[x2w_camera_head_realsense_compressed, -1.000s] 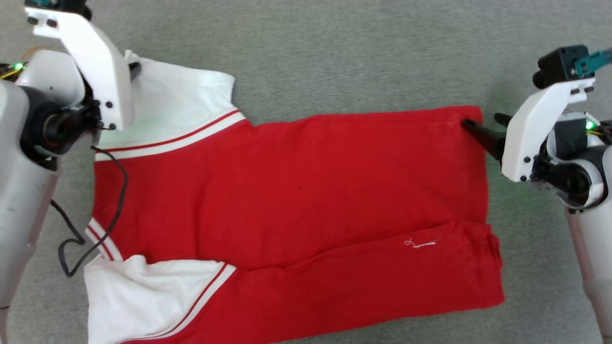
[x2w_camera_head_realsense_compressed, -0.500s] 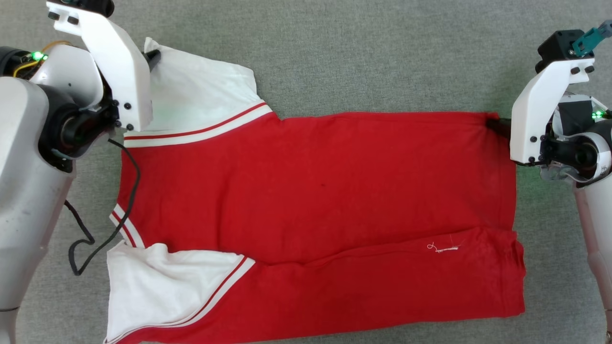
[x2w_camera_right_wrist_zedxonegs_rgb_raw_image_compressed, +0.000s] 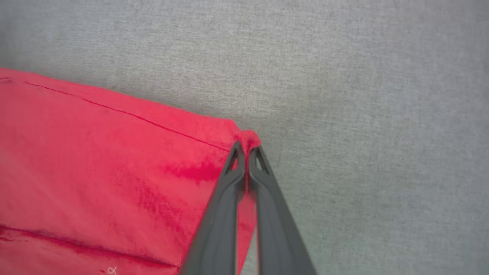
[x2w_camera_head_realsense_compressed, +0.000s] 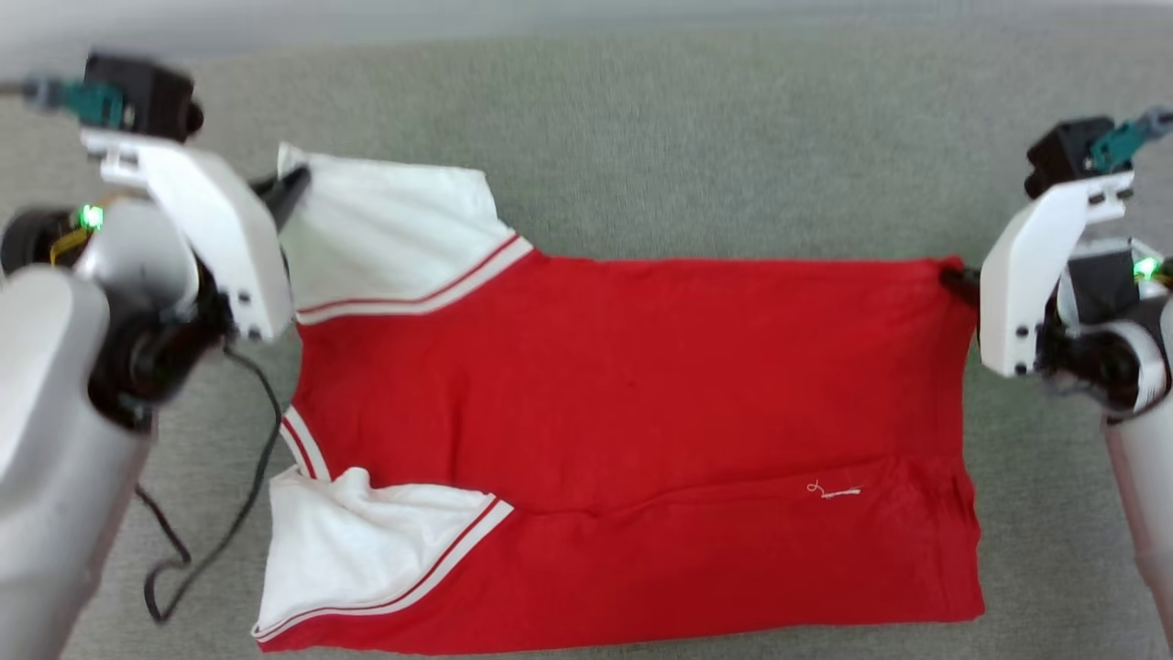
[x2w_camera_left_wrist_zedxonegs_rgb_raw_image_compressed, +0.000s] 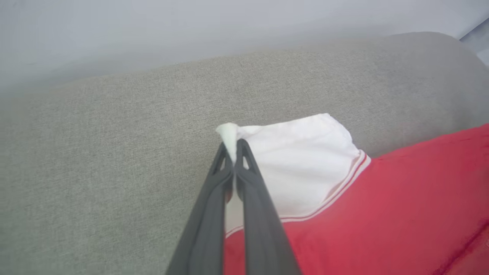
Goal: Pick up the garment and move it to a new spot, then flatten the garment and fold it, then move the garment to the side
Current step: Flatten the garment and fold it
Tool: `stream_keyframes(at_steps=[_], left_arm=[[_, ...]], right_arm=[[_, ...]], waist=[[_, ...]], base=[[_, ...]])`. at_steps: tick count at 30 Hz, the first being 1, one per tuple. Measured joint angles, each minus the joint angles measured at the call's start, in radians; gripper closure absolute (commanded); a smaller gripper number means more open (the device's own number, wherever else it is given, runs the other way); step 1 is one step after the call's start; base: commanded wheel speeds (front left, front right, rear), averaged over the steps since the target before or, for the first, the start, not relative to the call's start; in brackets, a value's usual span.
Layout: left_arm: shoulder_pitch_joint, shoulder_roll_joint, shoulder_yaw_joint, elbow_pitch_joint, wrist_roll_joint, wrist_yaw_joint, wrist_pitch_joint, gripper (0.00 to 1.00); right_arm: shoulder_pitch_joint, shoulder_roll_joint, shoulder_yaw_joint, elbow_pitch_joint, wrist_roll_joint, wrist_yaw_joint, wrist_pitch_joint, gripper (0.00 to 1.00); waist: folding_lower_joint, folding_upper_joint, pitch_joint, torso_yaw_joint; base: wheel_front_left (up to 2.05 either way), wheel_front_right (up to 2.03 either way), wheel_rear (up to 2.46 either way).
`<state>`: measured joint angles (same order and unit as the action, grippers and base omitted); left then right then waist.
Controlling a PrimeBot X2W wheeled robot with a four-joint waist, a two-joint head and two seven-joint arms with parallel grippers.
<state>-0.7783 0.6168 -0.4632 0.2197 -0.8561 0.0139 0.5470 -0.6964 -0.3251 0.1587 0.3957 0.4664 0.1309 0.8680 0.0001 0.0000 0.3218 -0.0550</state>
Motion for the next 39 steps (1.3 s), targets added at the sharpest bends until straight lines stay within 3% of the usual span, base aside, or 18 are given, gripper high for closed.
stream_keyframes(at_steps=[10,16,21,22,23,24,29,34,39], left_arm=[[0.410,0.036,0.080,-0.169,-0.075,0.106,-0.140,1.00],[0.666,-0.022,0.082,-0.202,-0.148,0.153,-0.207,1.00],[0.776,-0.060,0.080,-0.186,-0.182,0.159,-0.244,1.00],[0.790,-0.064,0.077,-0.182,-0.184,0.159,-0.252,0.90],[0.799,-0.064,0.069,-0.178,-0.183,0.156,-0.252,0.37],[0.806,-0.064,0.060,-0.175,-0.181,0.151,-0.253,0.00],[0.818,-0.076,0.059,-0.164,-0.134,0.164,-0.329,0.00],[0.823,-0.080,0.088,-0.193,-0.048,0.217,-0.460,0.00],[0.820,-0.093,0.120,-0.248,0.031,0.263,-0.600,0.00]], right_arm=[[0.232,-0.008,-0.071,-0.095,0.005,0.000,-0.034,1.00],[0.391,0.019,-0.129,-0.112,0.018,0.000,-0.076,1.00],[0.503,0.043,-0.172,-0.107,0.015,0.000,-0.110,1.00],[0.523,0.048,-0.177,-0.106,0.016,0.000,-0.113,0.65],[0.542,0.054,-0.180,-0.105,0.016,0.000,-0.121,0.00],[0.558,0.060,-0.181,-0.105,0.015,0.000,-0.129,0.00],[0.598,0.076,-0.193,-0.139,0.018,0.000,-0.203,0.00],[0.631,0.077,-0.212,-0.227,0.027,0.000,-0.264,0.00],[0.650,0.065,-0.262,-0.337,0.033,0.000,-0.243,0.00]], waist=[[-0.0001,0.0000,-0.152,0.028],[-0.0003,0.0000,-0.208,0.039],[-0.0002,0.0000,-0.236,0.035],[-0.0003,0.0000,-0.241,0.034],[-0.0003,0.0000,-0.243,0.032],[-0.0003,0.0000,-0.246,0.030],[-0.0003,0.0000,-0.264,0.017],[-0.0003,0.0000,-0.296,0.006],[-0.0003,0.0000,-0.333,0.005]], base=[[0.00,0.00,0.00],[0.00,0.00,0.00],[0.00,0.00,0.00],[0.00,0.00,0.00],[0.00,0.00,0.00],[0.00,0.00,0.00],[0.00,0.00,0.00],[0.00,0.00,0.00],[0.00,0.00,0.00]])
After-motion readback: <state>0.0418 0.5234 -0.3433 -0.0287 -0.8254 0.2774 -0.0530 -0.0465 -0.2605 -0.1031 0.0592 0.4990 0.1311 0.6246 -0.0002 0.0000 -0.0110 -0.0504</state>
